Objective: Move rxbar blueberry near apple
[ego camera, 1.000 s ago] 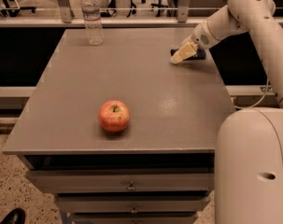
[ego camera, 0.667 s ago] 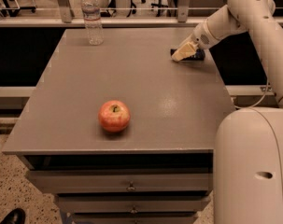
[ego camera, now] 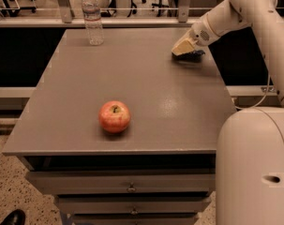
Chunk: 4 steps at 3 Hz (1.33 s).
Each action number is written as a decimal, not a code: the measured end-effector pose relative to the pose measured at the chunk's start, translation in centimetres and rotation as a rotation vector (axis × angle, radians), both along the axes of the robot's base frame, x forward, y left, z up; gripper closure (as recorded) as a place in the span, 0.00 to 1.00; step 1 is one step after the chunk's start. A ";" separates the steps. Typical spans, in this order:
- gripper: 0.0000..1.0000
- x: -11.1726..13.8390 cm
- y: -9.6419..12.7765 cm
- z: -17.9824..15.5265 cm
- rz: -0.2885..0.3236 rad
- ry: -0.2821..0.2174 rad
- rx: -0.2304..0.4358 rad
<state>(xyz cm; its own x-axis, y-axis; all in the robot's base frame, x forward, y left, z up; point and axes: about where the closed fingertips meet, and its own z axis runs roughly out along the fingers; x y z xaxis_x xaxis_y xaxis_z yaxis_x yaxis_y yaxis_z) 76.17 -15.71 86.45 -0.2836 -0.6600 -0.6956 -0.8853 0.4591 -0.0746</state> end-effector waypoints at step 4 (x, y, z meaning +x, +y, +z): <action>1.00 -16.2 8.1 7.5 0.346 -0.022 0.104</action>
Offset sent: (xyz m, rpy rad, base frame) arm -0.1112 0.0917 0.0824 0.0818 -0.0645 0.3735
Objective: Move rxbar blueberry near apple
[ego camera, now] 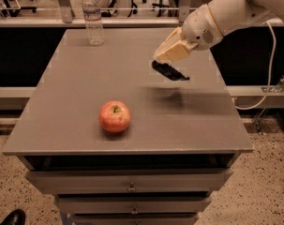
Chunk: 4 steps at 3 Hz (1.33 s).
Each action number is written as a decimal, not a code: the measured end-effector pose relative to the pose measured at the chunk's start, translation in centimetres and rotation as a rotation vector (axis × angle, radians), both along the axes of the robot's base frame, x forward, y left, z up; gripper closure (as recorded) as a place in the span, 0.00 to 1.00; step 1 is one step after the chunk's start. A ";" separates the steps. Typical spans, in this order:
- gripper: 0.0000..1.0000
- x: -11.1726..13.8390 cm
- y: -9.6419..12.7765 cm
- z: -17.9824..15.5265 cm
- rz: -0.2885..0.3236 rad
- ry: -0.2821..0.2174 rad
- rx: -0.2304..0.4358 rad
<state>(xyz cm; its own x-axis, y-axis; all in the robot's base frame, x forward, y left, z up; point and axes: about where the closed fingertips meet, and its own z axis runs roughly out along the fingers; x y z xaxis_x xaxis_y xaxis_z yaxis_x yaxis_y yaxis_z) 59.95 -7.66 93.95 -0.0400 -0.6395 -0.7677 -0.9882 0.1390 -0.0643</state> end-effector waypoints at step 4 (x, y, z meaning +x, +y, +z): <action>0.88 -9.2 6.5 -4.0 0.058 0.148 0.016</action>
Offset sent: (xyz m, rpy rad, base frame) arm -0.1032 0.0626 -0.0461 0.0178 0.1761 0.0547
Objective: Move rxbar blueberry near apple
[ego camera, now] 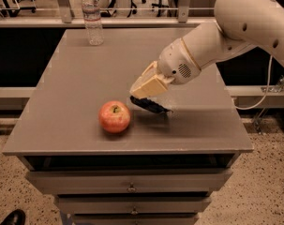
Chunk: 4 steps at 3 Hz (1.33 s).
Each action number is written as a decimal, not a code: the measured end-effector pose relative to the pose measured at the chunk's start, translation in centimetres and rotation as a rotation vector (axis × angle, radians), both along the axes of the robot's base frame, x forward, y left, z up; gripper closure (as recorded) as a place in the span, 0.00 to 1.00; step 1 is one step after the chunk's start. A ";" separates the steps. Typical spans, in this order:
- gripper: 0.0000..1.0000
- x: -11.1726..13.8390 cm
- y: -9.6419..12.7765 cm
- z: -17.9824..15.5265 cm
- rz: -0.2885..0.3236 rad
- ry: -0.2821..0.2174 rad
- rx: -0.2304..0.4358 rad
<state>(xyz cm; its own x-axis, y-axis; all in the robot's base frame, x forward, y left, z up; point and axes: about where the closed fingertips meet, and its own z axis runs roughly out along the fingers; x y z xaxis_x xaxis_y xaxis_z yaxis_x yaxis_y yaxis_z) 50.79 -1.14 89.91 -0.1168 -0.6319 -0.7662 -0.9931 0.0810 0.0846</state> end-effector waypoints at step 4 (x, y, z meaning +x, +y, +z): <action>0.00 -0.3 -2.1 -0.9 0.032 -0.020 -0.003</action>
Offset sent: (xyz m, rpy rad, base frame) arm -0.0049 -0.0305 -0.0148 -0.0247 -0.0145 0.0196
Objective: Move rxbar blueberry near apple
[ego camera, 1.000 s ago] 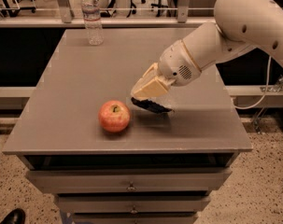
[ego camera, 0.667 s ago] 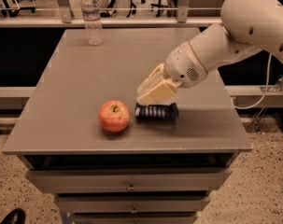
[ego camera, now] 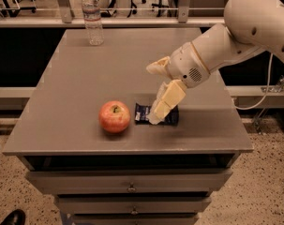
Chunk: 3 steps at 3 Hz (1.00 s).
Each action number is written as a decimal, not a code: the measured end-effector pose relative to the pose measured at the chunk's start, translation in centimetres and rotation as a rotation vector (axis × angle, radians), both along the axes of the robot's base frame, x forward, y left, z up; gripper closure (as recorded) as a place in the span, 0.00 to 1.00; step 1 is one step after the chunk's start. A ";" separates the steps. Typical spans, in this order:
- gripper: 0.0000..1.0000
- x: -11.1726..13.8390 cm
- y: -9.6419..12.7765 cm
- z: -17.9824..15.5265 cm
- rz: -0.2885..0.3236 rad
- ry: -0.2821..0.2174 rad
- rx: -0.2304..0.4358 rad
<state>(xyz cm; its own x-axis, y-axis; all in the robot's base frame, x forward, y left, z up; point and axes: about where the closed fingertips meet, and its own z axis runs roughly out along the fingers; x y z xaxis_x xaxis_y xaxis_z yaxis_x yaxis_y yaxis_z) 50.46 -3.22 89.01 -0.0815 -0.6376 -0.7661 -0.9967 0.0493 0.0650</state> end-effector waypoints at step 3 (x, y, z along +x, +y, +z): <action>0.00 5.8 -11.0 3.1 -0.135 -0.226 -0.014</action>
Offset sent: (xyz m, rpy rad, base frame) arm 0.0824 -0.1692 0.0485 -0.0197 -0.3239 -0.2084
